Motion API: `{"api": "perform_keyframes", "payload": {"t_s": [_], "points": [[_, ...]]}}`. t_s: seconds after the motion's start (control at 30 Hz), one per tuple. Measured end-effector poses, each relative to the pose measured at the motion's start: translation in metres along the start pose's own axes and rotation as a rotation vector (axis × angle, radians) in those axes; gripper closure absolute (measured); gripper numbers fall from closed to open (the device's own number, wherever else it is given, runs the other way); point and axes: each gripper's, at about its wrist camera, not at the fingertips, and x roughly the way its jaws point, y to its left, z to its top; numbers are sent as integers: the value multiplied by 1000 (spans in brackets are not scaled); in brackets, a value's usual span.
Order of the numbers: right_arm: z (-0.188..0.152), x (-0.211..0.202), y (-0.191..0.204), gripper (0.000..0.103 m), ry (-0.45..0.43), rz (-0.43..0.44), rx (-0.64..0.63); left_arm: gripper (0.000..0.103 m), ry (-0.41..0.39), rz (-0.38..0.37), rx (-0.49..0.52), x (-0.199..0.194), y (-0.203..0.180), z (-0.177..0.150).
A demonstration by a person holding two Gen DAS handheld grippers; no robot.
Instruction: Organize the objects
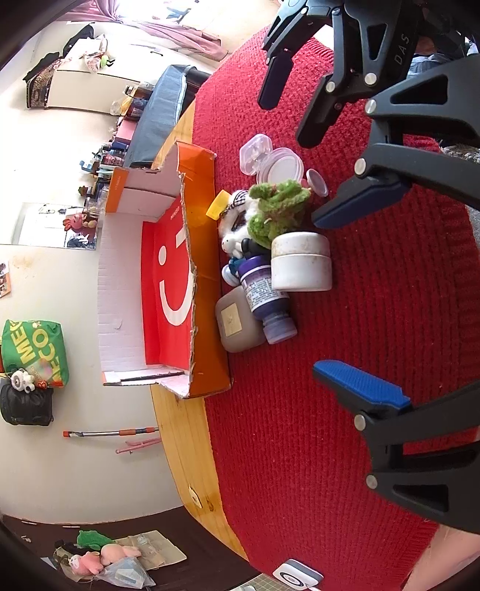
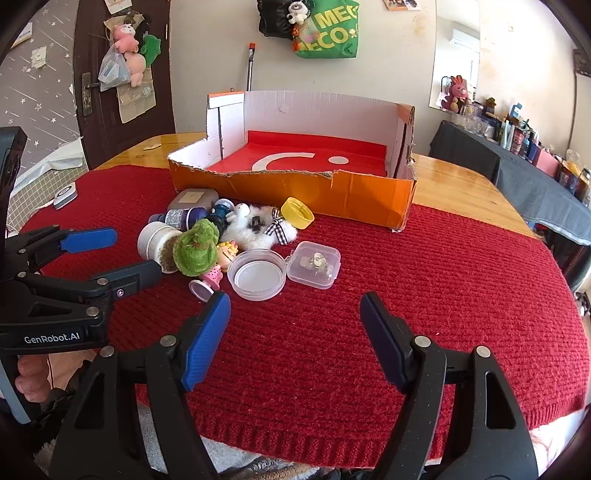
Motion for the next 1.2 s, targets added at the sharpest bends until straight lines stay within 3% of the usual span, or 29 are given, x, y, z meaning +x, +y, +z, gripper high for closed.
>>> {"api": "perform_keyframes", "payload": {"t_s": [0.17, 0.57, 0.77, 0.9, 0.97, 1.2], "points": [[3, 9, 1, 44, 22, 44, 6, 38, 16, -10, 1, 6, -2, 2], [7, 30, 8, 45, 56, 64, -15, 42, 43, -25, -4, 20, -1, 7], [13, 36, 8, 49, 61, 80, -14, 51, 51, -45, -7, 23, -1, 10], [17, 41, 9, 55, 66, 90, -17, 65, 57, -74, -4, 24, -3, 12], [17, 41, 9, 64, 67, 100, -20, 66, 56, -75, 3, 23, -5, 12], [18, 38, 8, 64, 65, 114, -12, 70, 49, -84, 9, 19, -6, 12]]}}
